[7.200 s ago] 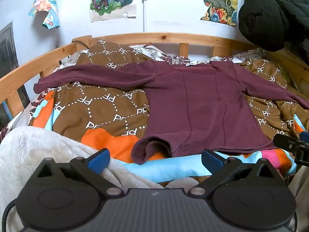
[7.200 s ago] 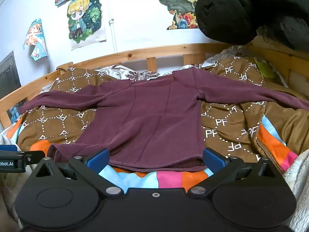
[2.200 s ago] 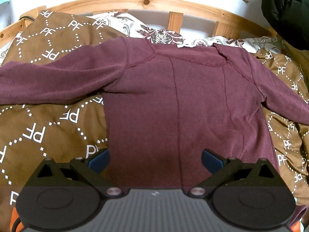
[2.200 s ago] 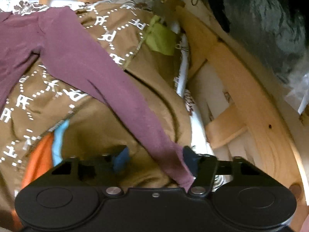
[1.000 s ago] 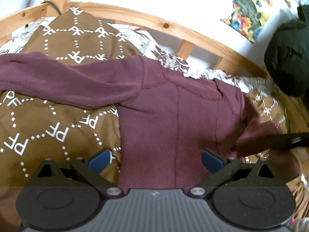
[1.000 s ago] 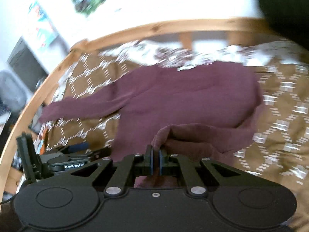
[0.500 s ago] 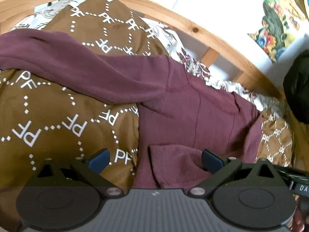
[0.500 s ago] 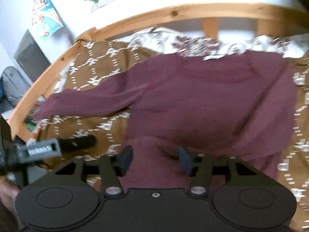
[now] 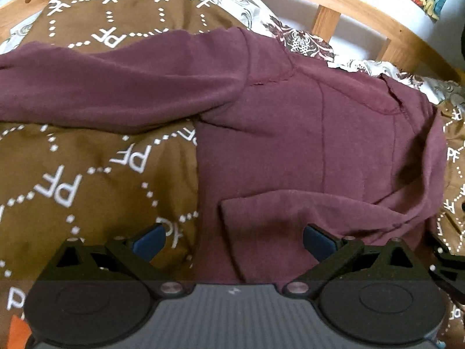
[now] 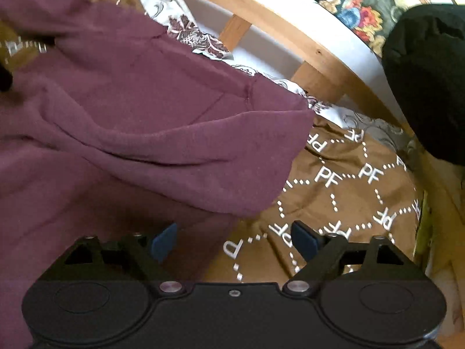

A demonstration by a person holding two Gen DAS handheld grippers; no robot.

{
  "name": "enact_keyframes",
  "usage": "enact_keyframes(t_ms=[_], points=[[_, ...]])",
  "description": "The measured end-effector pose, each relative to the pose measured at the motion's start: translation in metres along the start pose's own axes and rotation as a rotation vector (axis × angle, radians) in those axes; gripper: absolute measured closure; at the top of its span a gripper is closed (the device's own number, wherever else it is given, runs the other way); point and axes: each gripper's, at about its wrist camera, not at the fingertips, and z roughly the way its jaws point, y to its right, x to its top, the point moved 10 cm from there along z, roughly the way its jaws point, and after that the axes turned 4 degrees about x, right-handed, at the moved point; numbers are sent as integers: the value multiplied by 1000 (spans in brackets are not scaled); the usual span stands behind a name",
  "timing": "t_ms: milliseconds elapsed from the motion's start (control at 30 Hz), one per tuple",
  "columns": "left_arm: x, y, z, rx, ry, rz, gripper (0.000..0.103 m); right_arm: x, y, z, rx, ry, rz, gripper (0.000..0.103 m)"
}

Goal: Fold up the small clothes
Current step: 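Carry the held sleeve across the shirt body and open the right gripper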

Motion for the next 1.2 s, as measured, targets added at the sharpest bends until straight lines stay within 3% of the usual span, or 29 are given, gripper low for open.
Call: enact_keyframes(t_ms=[167,200,267,300,533,667,800,900,933,1033,1200], points=[[-9,5,16,33,-33,60,1,6,-11,30,-75,42,-187,31],[-11,4,19,46,-40,65,1,7,-12,32,-80,55,-199,37],[-12,3,22,58,-48,63,1,8,-11,35,-75,64,-193,73],[-12,2,22,62,-51,60,1,9,-9,34,-75,65,-173,96],[-18,1,21,99,-77,93,0,21,45,-10,-83,154,104,97],[-24,3,19,124,-104,122,0,-6,45,-2,-49,19,136,95],[-28,4,14,124,-129,123,0,-24,54,7,-8,-41,224,79],[-32,3,9,126,-143,125,0,-17,81,-3,22,24,422,49],[-34,4,8,128,-144,128,0,-13,91,-6,35,61,500,43],[-40,7,4,135,-142,139,0,-2,105,3,100,141,641,39],[-45,14,-1,138,-138,147,0,21,110,55,151,186,694,37]])
